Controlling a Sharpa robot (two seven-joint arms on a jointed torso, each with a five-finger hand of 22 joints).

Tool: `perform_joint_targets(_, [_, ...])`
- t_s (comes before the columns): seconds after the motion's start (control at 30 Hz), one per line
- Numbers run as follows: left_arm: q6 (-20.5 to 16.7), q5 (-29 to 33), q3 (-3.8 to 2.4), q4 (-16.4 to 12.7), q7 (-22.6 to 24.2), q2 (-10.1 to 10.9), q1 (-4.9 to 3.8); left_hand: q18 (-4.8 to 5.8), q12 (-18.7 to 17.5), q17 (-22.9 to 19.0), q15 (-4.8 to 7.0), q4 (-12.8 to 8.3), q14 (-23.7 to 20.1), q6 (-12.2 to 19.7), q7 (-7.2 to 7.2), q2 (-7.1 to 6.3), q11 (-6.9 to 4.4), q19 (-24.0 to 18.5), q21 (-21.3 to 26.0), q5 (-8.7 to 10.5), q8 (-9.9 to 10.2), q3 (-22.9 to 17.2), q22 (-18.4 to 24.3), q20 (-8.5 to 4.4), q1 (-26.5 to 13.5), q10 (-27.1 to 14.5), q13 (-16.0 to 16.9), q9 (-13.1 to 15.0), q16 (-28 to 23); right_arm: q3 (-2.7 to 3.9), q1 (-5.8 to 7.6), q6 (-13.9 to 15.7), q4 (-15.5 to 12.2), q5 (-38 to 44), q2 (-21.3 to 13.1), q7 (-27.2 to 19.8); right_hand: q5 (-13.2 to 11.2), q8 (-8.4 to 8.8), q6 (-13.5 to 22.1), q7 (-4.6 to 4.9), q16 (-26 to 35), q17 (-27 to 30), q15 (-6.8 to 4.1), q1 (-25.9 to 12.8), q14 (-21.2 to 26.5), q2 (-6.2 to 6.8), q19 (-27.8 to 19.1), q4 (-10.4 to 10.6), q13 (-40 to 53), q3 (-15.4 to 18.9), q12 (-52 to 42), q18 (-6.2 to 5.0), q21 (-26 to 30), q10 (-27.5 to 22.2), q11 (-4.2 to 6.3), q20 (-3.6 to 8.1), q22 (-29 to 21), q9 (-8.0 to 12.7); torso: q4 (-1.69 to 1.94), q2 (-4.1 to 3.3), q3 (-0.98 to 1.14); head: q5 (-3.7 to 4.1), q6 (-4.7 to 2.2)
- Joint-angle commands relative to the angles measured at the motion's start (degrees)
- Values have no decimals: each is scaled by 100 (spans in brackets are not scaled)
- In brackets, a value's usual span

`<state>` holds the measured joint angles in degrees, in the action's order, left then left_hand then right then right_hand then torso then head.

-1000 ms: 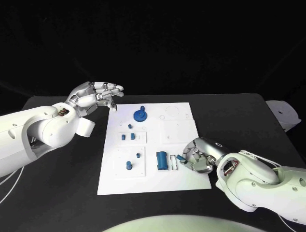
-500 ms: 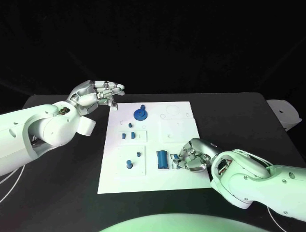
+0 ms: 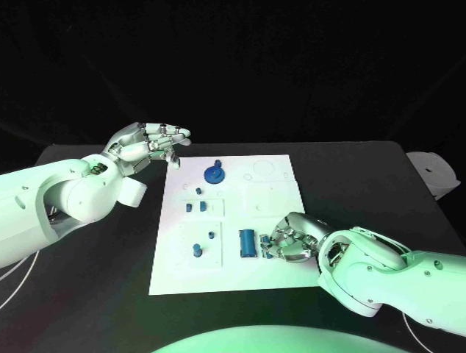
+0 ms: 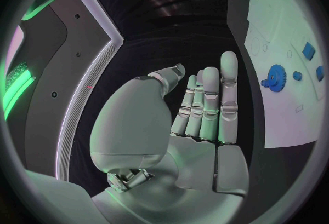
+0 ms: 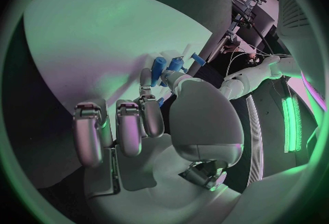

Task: Assemble the parts on the task board

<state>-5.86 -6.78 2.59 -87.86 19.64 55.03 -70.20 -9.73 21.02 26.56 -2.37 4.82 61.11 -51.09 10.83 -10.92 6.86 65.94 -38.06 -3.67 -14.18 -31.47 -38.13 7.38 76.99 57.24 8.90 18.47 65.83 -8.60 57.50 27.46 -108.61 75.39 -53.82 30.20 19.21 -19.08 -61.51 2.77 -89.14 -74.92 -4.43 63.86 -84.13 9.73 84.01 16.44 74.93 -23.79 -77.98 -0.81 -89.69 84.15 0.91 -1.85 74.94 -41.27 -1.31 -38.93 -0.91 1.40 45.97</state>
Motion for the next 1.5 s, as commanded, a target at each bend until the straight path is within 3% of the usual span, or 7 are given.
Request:
perform_joint_targets(0.03, [102, 33, -3, -15, 24, -11, -3, -81, 31, -8, -10, 31, -29, 26, 6, 38, 10, 39, 31, 31, 20, 15, 10, -14, 8, -42, -6, -7, 33, 0, -3, -33, 16, 35, 20, -2, -30, -15, 16, 18, 0, -1327, -36, -57, -548, 12, 599, 13, 967, 41, -9, 81, -31, 194, 34, 44, 1506, 3, 3, -1, -2, -4, -3])
perform_joint_targets(0.33, [101, 33, -3, -15, 23, -10, -3, -81, 31, -8, -10, 31, -29, 26, 6, 38, 10, 39, 31, 31, 20, 15, 10, -14, 8, -42, -6, -7, 33, 1, -3, 9, 60, 79, 63, -2, -317, -22, 45, 30, 6, -1317, -25, -370, -545, 37, 599, 29, 959, 369, 18, 81, -31, 181, 21, 37, 1506, -5, 2, -2, -3, -8, -3])
perform_joint_targets(0.5, [100, 33, -3, -17, 23, -8, -3, -80, 33, -9, -11, 36, -30, 27, 7, 39, 11, 41, 34, 31, 21, 18, 13, -14, 3, -45, -7, -7, 34, 1, -3, 29, 64, 85, 71, -13, -899, -37, 58, 19, 9, -1311, -30, -624, -544, 1, 599, 36, 958, 687, 30, 81, -31, 175, 28, 39, 1506, -13, -1, -2, -3, -12, -5])
perform_joint_targets(0.63, [97, 33, -3, -18, 22, -5, -3, -80, 33, -9, -11, 36, -30, 27, 7, 39, 11, 41, 34, 31, 21, 18, 13, -14, 3, -45, -7, -7, 34, 1, -3, 66, 57, 89, 64, -38, -1078, -51, 62, 16, 11, -1309, -33, -733, -544, -18, 599, 41, 960, 857, 29, 81, -31, 176, 31, 41, 1506, -20, -4, 0, -3, -6, -10])
perform_joint_targets(0.9, [100, 33, -3, -13, 21, -4, -3, -80, 33, -9, -11, 36, -30, 27, 7, 39, 11, 41, 34, 31, 21, 18, 13, -14, 3, -45, -7, -7, 34, 3, -3, 168, -56, 183, -105, -289, -962, -59, 79, 10, 5, -1321, -38, -484, -546, -61, 599, 13, 968, 920, 16, 81, -31, 181, 36, 45, 1506, -24, -3, 4, 3, -11, -26])
perform_joint_targets(1.23, [101, 33, -3, -7, 22, 6, -3, -80, 33, -9, -11, 36, -30, 27, 7, 39, 11, 41, 34, 31, 21, 18, 13, -14, 3, -45, -7, -7, 34, 4, -7, -438, -224, 539, -383, -731, -872, -58, 94, 17, -5, -1342, -33, -131, -551, 12, 599, 9, 980, 1066, -2, 81, -31, 187, 31, 42, 1506, -14, -23, 4, 3, -24, -50])
perform_joint_targets(1.5, [105, 33, -3, -1, 21, 3, -3, -80, 38, -12, -12, 43, -30, 29, 7, 42, 10, 45, 40, 30, 22, 22, 18, -13, 3, -49, -8, -8, 37, 3, -15, -557, -212, 595, -431, -781, -821, -58, 92, 16, -9, -1351, -33, -46, -553, 4, 599, 5, 981, 1084, -4, 81, -31, 188, 31, 42, 1506, -9, -3, -1, 1, -8, -59])
